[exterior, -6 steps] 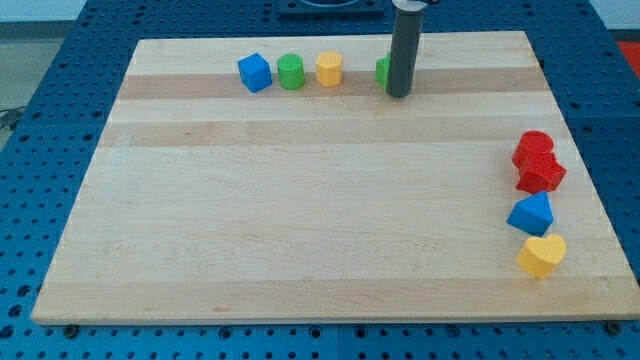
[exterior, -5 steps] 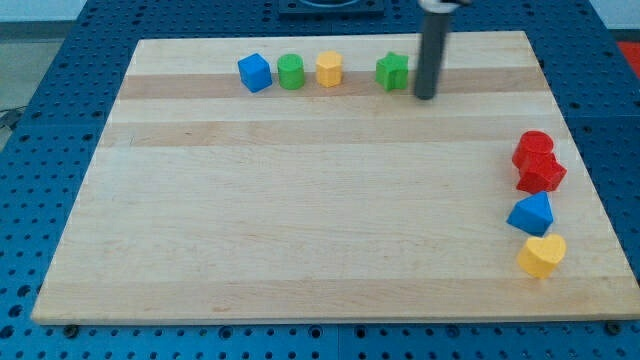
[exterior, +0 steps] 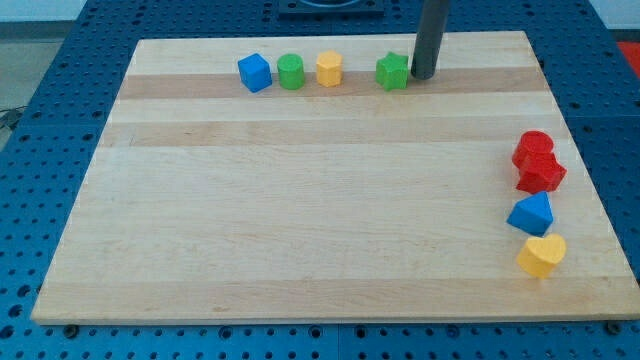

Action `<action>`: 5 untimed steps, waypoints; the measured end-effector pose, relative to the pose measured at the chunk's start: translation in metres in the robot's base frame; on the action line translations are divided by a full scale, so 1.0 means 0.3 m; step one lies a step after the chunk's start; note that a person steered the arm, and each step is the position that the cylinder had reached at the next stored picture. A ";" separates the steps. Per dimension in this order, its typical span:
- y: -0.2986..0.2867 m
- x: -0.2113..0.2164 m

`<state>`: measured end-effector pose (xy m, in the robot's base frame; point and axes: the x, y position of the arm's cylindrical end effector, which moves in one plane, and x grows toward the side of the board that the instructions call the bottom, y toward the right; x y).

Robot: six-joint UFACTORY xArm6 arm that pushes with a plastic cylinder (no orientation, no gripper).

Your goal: Push the green star towards the yellow hexagon

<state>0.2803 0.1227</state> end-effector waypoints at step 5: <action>-0.150 0.000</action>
